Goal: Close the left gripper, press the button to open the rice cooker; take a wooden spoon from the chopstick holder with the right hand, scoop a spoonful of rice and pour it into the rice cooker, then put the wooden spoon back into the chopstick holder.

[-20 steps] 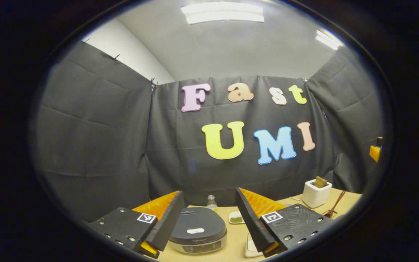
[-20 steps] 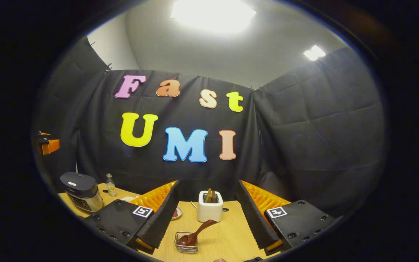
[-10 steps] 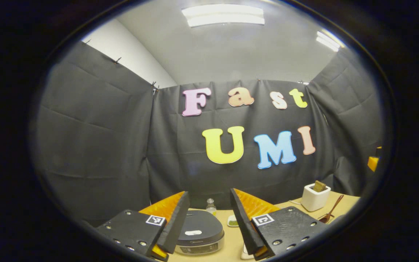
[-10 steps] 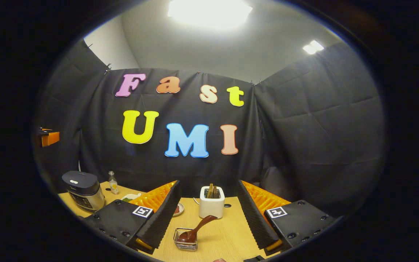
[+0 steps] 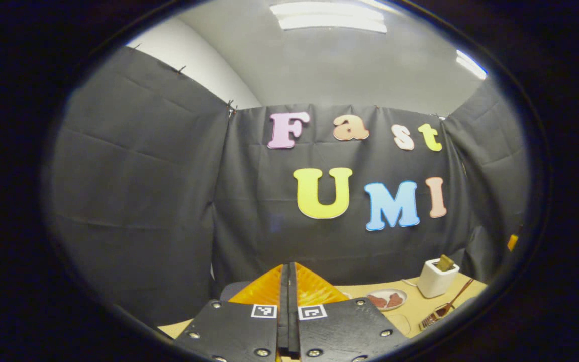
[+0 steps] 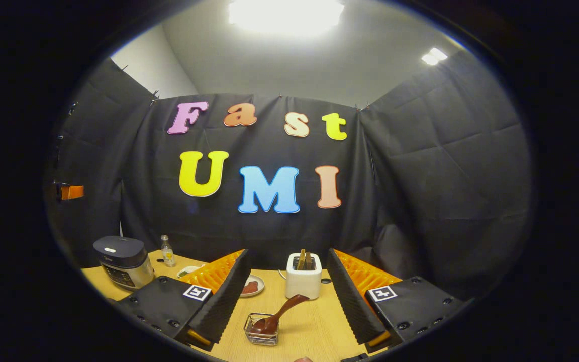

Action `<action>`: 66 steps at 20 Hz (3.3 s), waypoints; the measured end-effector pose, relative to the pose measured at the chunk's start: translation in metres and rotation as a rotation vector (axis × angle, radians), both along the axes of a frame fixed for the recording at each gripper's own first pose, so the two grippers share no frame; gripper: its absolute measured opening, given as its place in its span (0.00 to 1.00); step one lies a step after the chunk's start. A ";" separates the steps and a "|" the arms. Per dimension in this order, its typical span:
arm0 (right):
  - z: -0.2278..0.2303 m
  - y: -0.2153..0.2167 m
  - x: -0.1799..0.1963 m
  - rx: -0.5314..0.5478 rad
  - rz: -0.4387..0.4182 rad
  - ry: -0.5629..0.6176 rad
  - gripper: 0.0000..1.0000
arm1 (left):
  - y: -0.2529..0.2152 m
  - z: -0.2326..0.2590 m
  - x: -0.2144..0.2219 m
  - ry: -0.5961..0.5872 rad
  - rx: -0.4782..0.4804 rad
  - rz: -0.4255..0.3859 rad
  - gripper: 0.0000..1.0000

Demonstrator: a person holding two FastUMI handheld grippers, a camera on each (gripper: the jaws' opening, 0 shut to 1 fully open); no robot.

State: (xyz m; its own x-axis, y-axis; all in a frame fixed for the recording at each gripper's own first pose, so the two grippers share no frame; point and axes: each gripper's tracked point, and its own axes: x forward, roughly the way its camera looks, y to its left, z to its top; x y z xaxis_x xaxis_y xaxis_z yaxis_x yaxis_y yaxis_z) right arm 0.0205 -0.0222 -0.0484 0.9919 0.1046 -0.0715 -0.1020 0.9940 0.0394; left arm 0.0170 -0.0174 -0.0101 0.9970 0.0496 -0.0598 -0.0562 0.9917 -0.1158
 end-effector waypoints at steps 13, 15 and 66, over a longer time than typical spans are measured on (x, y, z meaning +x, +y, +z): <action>-0.008 0.013 0.016 0.022 -0.168 0.068 0.98 | 0.046 -0.140 0.099 0.259 -0.049 -0.074 0.00; -0.010 0.013 0.016 0.014 -0.192 0.078 0.97 | 0.043 -0.166 0.108 0.307 -0.059 -0.093 0.00; -0.124 0.017 0.067 0.225 -0.131 0.372 0.98 | 0.106 -0.006 0.031 -0.017 0.079 0.081 0.78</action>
